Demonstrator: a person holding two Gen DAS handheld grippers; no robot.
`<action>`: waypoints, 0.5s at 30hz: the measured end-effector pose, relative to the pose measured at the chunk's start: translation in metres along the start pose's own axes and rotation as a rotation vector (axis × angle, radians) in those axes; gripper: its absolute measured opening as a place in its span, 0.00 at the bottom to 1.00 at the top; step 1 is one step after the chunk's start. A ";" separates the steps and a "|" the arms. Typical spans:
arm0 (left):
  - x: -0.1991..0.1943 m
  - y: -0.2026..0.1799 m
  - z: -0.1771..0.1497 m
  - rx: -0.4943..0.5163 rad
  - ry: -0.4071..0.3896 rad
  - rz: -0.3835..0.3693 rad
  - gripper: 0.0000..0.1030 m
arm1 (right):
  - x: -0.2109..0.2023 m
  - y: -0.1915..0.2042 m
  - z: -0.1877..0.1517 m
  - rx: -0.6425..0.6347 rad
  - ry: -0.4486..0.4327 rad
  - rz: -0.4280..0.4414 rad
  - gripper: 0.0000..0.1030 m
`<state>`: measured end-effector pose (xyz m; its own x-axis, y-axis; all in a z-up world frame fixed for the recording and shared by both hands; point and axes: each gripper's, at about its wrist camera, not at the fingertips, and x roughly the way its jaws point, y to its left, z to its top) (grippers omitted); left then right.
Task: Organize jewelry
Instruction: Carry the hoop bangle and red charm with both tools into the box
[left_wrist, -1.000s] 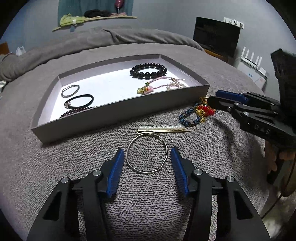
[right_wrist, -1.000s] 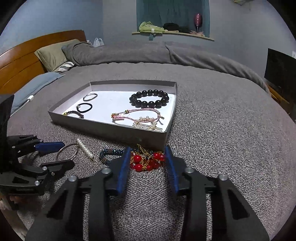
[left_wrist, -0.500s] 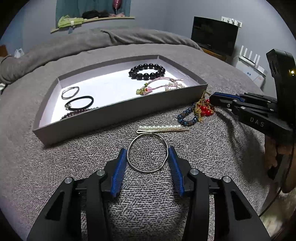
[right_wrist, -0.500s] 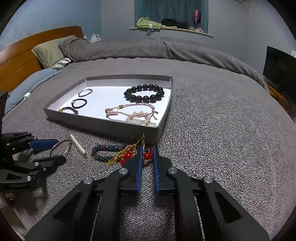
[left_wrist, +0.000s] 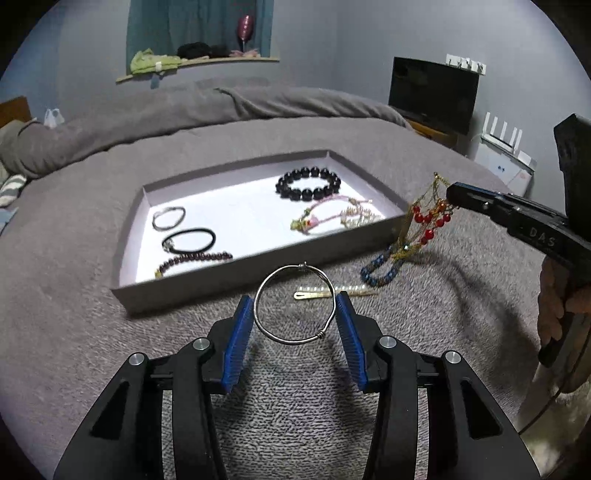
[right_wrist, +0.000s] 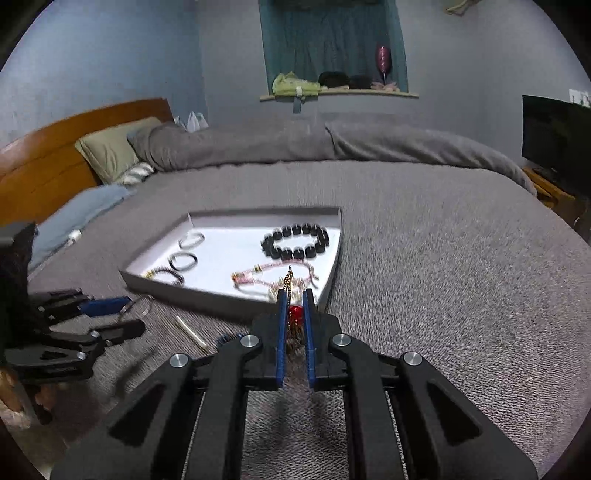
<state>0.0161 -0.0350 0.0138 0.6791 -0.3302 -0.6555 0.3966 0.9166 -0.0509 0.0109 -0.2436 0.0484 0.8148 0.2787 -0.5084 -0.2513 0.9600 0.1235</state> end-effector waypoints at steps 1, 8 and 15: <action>-0.002 0.000 0.002 0.003 -0.006 0.003 0.46 | -0.004 0.001 0.003 -0.001 -0.014 -0.002 0.08; -0.012 0.013 0.021 -0.015 -0.046 0.042 0.46 | -0.007 0.010 0.029 -0.012 -0.064 -0.005 0.08; -0.010 0.041 0.065 -0.060 -0.086 0.068 0.46 | 0.013 0.023 0.066 -0.016 -0.108 0.020 0.08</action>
<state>0.0659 -0.0087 0.0667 0.7548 -0.2824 -0.5921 0.3120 0.9485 -0.0546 0.0500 -0.2164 0.1013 0.8607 0.3000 -0.4113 -0.2757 0.9539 0.1187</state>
